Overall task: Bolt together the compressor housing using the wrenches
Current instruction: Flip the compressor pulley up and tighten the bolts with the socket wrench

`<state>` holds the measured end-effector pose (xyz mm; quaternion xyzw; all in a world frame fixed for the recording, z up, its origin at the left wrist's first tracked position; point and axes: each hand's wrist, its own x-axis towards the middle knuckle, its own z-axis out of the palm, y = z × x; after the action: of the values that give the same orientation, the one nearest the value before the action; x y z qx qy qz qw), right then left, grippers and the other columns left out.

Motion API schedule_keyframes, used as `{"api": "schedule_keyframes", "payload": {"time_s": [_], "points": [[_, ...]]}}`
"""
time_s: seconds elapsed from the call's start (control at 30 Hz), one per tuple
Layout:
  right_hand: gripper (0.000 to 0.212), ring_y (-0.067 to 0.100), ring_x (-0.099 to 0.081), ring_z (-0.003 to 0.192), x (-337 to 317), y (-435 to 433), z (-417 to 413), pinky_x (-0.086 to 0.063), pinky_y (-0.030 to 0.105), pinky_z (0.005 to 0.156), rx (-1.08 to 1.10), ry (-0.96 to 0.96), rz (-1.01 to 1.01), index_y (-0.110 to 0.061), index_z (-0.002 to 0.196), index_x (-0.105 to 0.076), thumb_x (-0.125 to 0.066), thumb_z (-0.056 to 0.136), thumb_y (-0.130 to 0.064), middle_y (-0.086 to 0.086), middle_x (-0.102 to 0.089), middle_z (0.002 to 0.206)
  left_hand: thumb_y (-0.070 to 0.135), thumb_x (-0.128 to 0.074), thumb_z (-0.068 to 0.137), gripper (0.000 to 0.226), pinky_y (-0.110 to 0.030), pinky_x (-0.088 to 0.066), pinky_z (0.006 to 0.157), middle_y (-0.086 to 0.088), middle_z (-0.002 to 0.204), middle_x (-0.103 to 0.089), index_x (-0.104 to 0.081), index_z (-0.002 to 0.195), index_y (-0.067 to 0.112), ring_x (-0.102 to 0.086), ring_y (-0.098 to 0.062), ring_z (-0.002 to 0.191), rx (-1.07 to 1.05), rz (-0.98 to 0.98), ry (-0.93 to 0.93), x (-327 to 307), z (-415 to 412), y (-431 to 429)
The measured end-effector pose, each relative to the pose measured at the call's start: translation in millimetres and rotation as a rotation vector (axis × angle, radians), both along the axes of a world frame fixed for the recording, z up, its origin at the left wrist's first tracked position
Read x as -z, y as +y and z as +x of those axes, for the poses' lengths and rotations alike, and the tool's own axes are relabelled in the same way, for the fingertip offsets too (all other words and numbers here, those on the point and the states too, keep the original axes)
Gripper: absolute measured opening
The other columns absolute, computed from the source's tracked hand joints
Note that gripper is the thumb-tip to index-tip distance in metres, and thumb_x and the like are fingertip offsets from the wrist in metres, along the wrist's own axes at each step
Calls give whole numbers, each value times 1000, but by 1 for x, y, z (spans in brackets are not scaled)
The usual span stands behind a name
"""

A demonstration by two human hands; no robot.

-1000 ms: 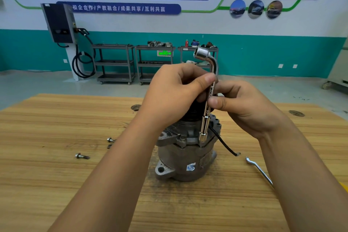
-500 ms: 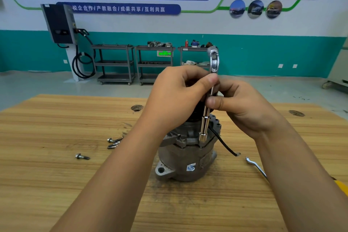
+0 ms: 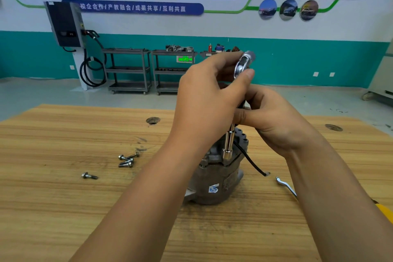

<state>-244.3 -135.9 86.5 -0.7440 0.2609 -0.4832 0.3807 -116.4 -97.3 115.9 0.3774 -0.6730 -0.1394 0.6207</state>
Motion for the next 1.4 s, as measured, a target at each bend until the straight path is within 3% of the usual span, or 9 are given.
{"api": "schedule_keyframes", "payload": {"time_s": [0.1,0.23,0.5,0.67,0.8,0.9,1.03,1.17,1.4], "points": [[45,16,-61,77,1,0,0,-51,36,71,26,2,-3,12,85,-56,-76,62,-21,-3,-64,74,17,-59,90,27,-31,-49,93,6,105,-69,-64,117,17,-62,-4,101,76,38,-5,0,-1,0],[16,6,-63,82,-1,2,-3,-50,23,72,-54,26,13,-19,82,-69,-73,67,-25,-10,-67,79,8,-53,93,24,-37,-52,91,4,94,-70,-63,114,17,-65,-5,96,225,104,72,-1,1,0],[12,8,-63,89,-6,7,-5,-48,21,78,-76,74,48,-27,80,-74,-67,73,-21,-10,-69,84,2,-48,94,30,-18,-47,72,8,75,-62,-59,109,26,-59,-1,77,397,49,51,1,10,-7],[11,5,-66,88,-10,12,-2,-49,16,75,-72,113,41,-29,77,-75,-68,71,-22,-10,-71,85,1,-45,93,32,-19,-50,76,12,70,-65,-62,97,28,-61,0,78,480,47,55,2,19,-10],[15,7,-66,94,-14,15,-3,-52,21,80,-31,143,27,-21,88,-74,-73,73,-26,-4,-73,96,27,-46,89,24,-39,-49,93,16,93,-64,-58,108,37,-59,-7,102,236,-1,-105,9,13,-5],[18,1,-66,93,-16,20,-2,-50,15,76,-11,181,4,-27,90,-73,-68,73,-28,-10,-73,95,53,-44,86,57,-45,-34,105,23,121,-47,-35,139,33,-39,-5,124,-91,-11,-205,31,13,-2],[13,-4,-63,98,-17,19,-1,-48,8,77,7,213,4,-28,82,-71,-69,80,-16,-16,-71,102,81,-50,60,95,-52,-26,110,18,142,-28,-9,140,50,-25,-7,134,-266,119,-116,76,29,15],[15,-6,-63,96,-18,20,-1,-48,7,74,0,193,33,-27,79,-71,-69,80,-12,-17,-71,102,80,-65,34,114,-51,-27,110,18,136,-36,6,122,73,-33,-13,133,-259,407,-106,106,47,16],[13,-4,-65,94,-17,20,-1,-48,8,70,-9,162,67,-27,79,-71,-69,78,-14,-16,-72,99,63,-79,32,98,-36,-47,96,17,124,-52,-22,112,73,-55,1,110,-90,426,64,129,58,-1]]}}
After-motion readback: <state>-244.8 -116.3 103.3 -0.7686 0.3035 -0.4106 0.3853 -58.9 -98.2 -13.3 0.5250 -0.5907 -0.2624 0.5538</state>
